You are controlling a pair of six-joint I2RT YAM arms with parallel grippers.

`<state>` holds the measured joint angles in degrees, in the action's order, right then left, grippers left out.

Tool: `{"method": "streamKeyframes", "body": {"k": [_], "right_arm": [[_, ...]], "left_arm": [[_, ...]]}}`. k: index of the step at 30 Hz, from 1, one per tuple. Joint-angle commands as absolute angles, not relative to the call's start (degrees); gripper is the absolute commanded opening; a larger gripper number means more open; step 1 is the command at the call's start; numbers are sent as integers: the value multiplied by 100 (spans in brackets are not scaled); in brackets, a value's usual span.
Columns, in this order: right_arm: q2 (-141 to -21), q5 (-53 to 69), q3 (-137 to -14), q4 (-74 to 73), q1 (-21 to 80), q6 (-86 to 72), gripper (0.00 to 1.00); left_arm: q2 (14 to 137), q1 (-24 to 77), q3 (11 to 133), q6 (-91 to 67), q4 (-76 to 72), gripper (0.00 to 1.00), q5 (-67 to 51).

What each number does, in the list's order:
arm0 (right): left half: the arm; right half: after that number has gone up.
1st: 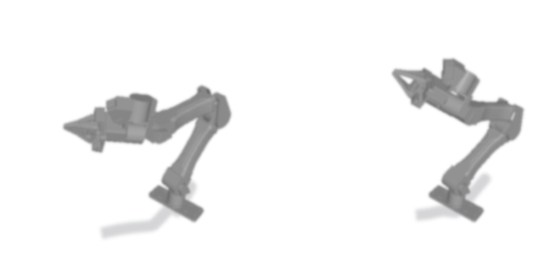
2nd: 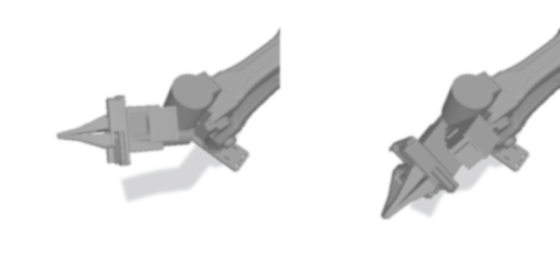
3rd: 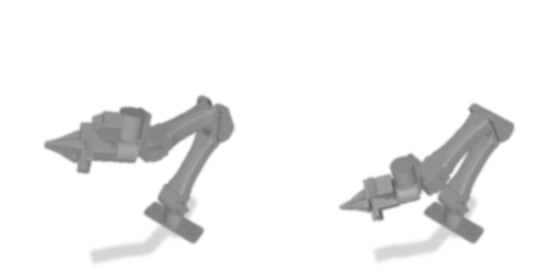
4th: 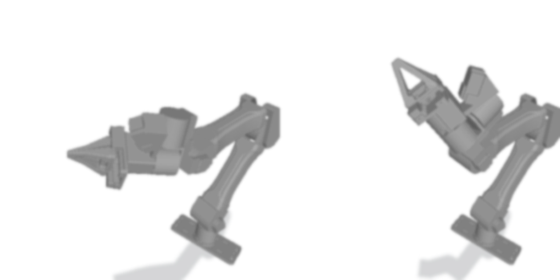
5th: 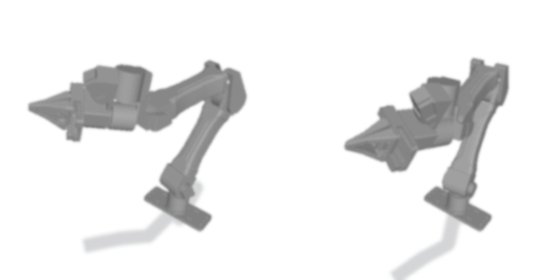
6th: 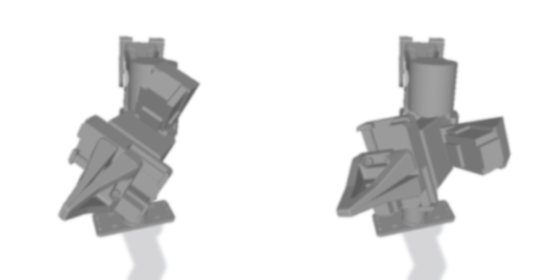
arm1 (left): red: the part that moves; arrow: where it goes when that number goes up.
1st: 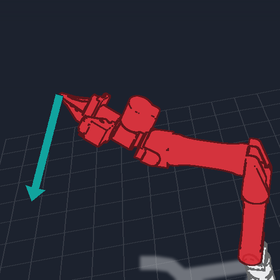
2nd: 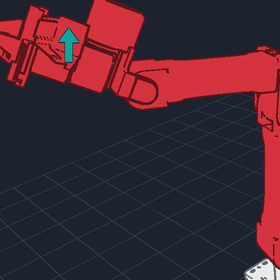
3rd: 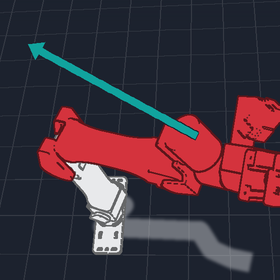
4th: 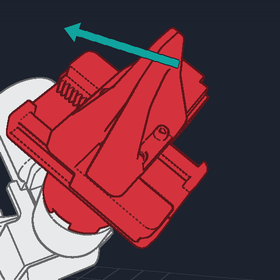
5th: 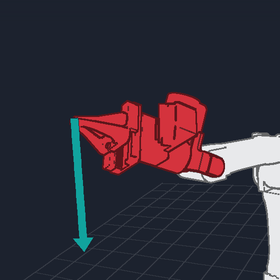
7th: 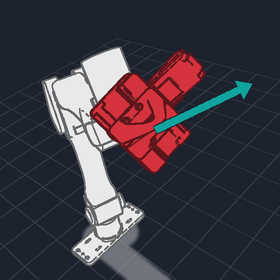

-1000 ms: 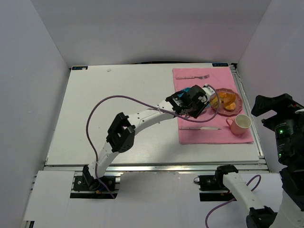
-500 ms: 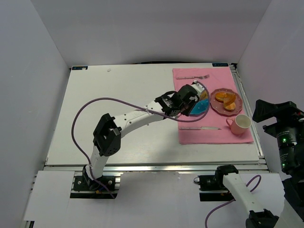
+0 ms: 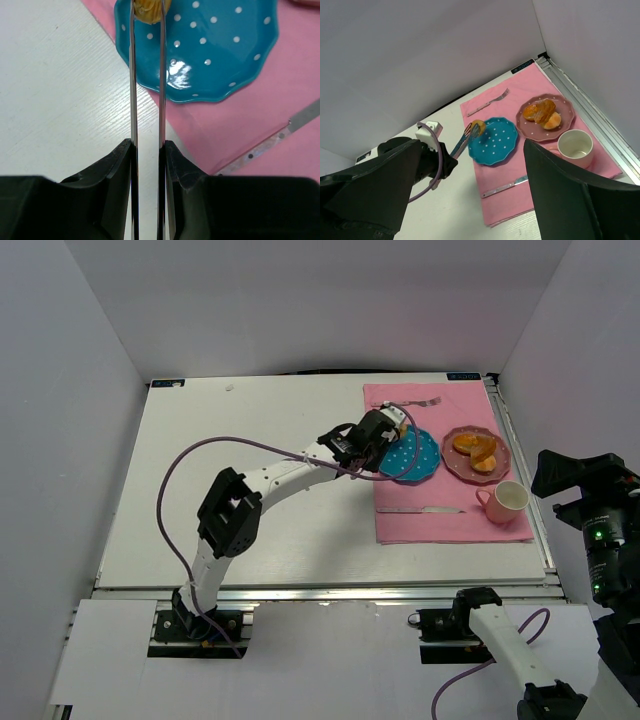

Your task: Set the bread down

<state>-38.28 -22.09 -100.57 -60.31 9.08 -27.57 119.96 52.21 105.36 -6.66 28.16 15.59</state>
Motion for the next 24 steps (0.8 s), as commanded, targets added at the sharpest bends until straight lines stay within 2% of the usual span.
{"method": "streamKeyframes", "body": {"k": [1,5,10,24], "right_arm": [[-3823,-2188,-10011,-5915,905,-2786,89],[-3806,-2197,-9967,-5898,914,-2795,89],[-3797,-2206,-9949,-5880,905,-2777,89],[-3762,-2180,-9861,-5836,905,-2786,89]], "left_arm": [[11988,5194,10529,-615,2619,39,1380],[12050,5194,10556,-633,2619,39,1134],[12050,5194,10564,-615,2707,61,1098],[11725,5194,10617,-615,2821,60,1169]]}}
